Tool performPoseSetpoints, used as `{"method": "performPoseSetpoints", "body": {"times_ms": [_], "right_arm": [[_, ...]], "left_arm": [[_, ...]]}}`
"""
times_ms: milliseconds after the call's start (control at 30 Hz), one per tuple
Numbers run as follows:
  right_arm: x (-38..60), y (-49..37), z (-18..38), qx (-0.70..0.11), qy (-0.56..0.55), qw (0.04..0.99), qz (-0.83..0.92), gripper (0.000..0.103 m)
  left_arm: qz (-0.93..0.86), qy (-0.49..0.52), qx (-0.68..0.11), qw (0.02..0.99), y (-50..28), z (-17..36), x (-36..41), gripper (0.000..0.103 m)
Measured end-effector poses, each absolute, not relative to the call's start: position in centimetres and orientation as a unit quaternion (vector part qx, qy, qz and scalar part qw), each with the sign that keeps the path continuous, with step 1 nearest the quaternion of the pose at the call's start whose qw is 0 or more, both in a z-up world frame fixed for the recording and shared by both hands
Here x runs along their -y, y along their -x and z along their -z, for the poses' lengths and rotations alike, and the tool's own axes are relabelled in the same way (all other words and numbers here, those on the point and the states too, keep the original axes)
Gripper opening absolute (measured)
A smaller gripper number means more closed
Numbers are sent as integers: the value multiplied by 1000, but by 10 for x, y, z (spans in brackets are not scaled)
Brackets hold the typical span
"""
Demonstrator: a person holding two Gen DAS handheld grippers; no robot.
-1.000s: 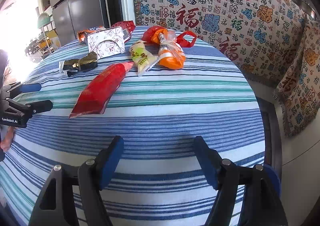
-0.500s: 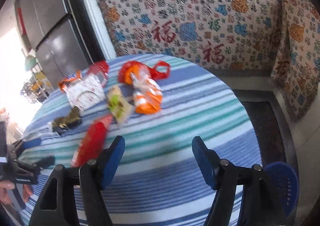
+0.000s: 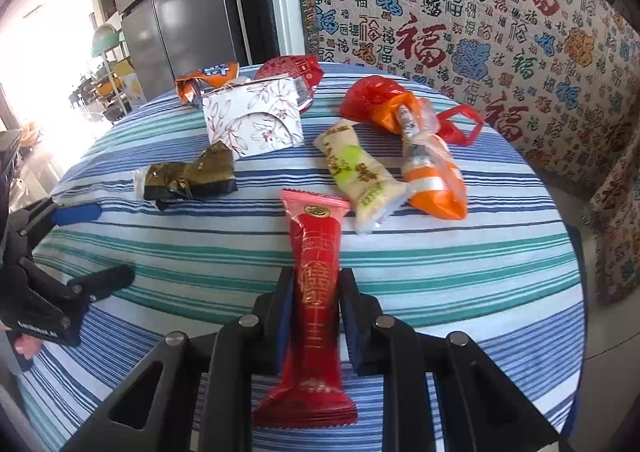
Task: Collect trash
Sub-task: 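Grasp the red candy bar wrapper with the right gripper while the left grasps the gold foil packet, then lift the red wrapper with the right gripper while the left lifts the gold foil packet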
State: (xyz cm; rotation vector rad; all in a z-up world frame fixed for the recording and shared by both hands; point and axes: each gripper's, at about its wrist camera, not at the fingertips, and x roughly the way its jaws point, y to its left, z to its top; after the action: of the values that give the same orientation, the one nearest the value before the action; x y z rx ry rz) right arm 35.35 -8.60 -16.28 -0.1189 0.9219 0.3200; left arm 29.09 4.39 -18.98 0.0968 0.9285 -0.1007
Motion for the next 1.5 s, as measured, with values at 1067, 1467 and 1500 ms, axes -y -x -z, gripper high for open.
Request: {"method": "performPoseSetpoints", "body": {"times_ms": [1067, 1467, 1500], "right_arm": [[103, -348, 170, -446, 68, 881, -144, 71], [85, -329, 165, -442, 72, 868, -215, 33], [85, -328, 166, -439, 74, 870, -213, 52]], "left_arm": [[130, -77, -419, 895, -351, 182, -14, 49], [10, -3, -422, 907, -269, 184, -54, 63], [12, -4, -424, 905, -271, 184, -53, 68]]}}
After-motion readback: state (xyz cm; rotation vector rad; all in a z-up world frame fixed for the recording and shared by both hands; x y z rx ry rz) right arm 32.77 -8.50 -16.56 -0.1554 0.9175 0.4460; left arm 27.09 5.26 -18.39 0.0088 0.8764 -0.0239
